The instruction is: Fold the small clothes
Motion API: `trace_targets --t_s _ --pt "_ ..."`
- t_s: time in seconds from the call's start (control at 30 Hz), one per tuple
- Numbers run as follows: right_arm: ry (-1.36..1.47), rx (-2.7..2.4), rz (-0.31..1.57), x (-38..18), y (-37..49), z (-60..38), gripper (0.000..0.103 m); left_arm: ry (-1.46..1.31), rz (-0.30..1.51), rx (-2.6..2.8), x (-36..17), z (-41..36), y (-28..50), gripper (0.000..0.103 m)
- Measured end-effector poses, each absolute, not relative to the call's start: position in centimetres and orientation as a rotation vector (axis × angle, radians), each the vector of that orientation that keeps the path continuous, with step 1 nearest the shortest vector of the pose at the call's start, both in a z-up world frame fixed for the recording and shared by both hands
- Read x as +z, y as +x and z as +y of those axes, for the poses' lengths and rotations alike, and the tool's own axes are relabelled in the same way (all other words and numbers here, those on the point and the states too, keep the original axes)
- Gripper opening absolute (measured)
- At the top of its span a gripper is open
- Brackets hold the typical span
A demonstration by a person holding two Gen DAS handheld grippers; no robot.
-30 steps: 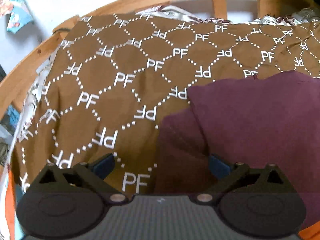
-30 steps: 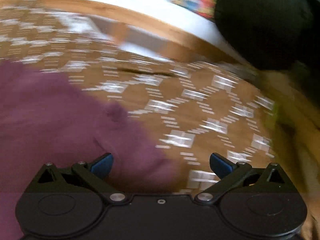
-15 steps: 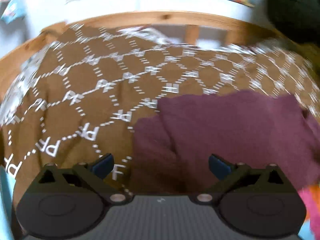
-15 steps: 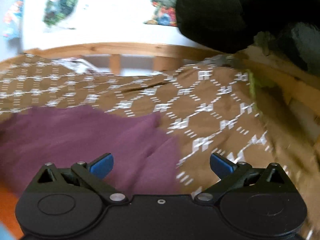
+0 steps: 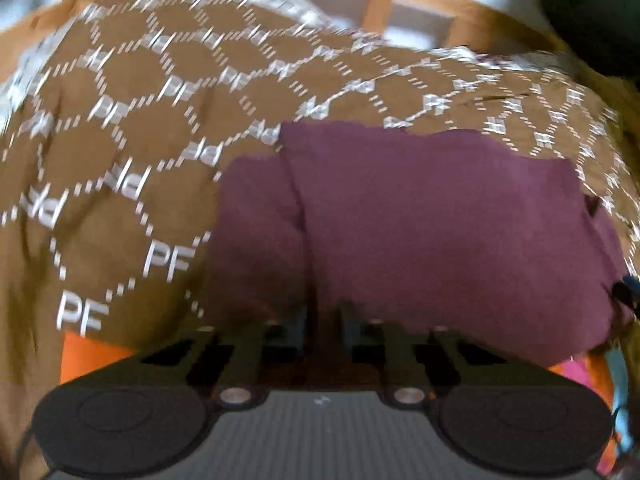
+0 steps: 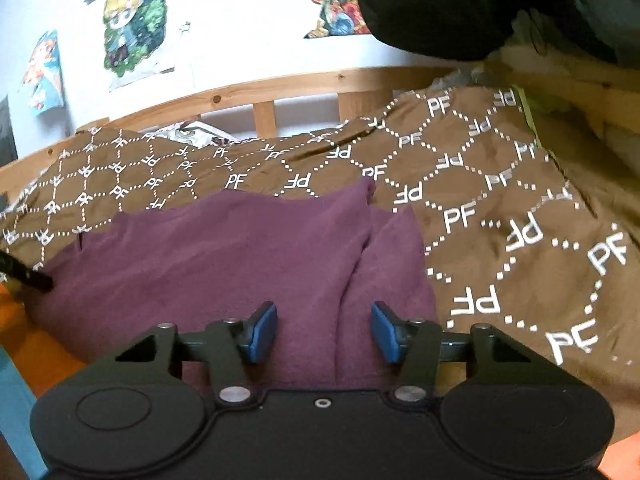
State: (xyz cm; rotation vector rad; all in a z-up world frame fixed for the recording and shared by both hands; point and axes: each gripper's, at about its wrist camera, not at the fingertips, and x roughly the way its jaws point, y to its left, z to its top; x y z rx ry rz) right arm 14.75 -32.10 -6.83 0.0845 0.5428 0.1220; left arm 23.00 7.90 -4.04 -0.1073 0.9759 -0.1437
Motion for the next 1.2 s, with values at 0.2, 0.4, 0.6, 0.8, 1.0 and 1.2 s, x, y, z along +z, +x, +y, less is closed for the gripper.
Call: trace_targets --t_s 0.2,0.4,0.6,0.8,1.0,1.2 --pt "0.116 0.129 0.544 -7.0 14.9 -32.7 0.013 -0.179 0.982 -0.045 -3.6 8.4 22.8 0.004" --pt "0.069 0.106 0.555 -7.3 14.7 -32.0 0.008 -0.203 0.986 -0.008 -4.5 8.9 22.9 0.004" --pt "0.053 0.087 0.576 -8.0 14.2 -31.4 0.008 -0.119 0.974 -0.001 -4.5 7.2 22.4 0.014" --pt "0.018 0.078 0.554 -7.9 14.0 -30.9 0.021 -0.116 0.985 0.043 -4.0 7.0 21.7 0.055" --pt "0.004 0.058 0.542 -7.4 13.8 -30.7 0.047 -0.17 1.01 0.116 -4.0 7.3 21.2 0.09" --pt "0.025 0.051 0.527 -6.7 13.4 -31.0 0.084 -0.167 1.019 0.209 -4.3 7.3 20.2 0.103"
